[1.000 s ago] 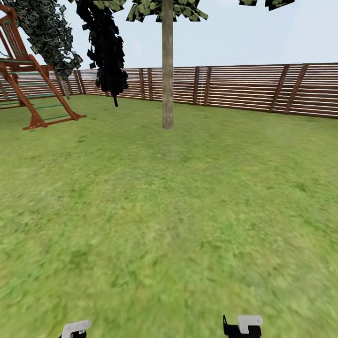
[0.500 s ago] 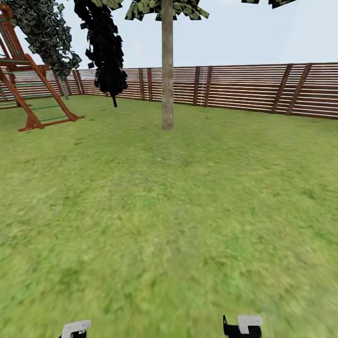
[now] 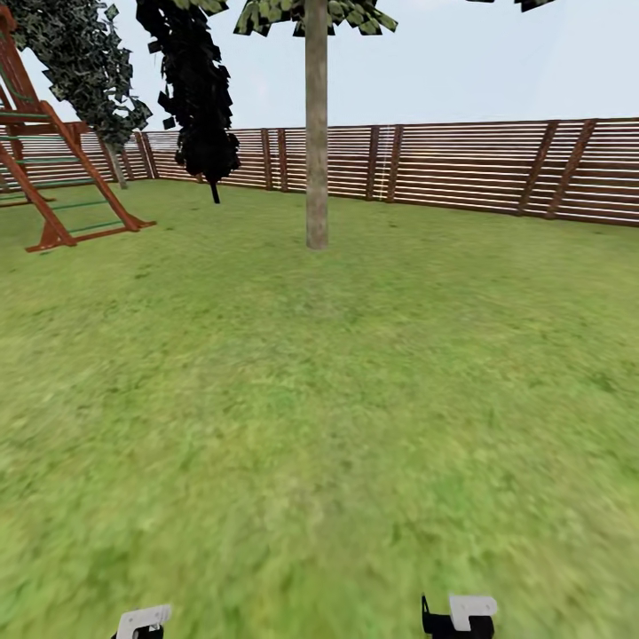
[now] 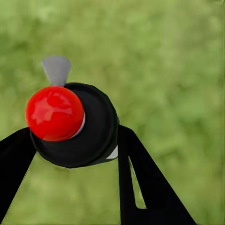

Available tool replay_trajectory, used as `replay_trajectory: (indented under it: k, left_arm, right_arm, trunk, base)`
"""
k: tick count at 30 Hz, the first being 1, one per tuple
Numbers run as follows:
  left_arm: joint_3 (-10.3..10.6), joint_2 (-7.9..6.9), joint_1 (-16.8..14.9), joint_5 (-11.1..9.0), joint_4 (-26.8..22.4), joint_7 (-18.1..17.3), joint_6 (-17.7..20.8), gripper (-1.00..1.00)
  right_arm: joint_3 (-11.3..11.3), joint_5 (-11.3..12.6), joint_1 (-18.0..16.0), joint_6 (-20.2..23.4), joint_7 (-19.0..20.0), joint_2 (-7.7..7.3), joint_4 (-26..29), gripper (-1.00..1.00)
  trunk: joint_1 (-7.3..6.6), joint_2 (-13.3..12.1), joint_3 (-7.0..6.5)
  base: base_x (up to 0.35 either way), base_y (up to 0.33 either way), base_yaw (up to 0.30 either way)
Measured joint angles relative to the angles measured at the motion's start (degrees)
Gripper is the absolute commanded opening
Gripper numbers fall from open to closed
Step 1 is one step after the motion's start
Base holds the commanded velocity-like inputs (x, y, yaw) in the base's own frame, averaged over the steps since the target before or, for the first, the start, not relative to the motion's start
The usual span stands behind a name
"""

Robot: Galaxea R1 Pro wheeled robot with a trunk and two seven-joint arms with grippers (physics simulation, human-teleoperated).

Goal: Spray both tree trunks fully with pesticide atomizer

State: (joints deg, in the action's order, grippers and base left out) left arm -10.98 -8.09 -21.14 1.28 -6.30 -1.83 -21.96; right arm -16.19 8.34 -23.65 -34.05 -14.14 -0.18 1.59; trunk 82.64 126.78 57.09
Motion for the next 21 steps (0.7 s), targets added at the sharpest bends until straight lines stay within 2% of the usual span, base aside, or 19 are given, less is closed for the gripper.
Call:
replay_trajectory:
  k: [21]
  left_arm:
    - [0.0,0.00,0.0,0.0,0.0,0.0,0.0,-1.00]
  right_arm:
    - [0.0,0.0,0.0,0.0,0.0,0.00,0.0,1.00]
  trunk:
    - [0.00,0.0,0.00]
  base:
    - [0.339,0.000,0.000]
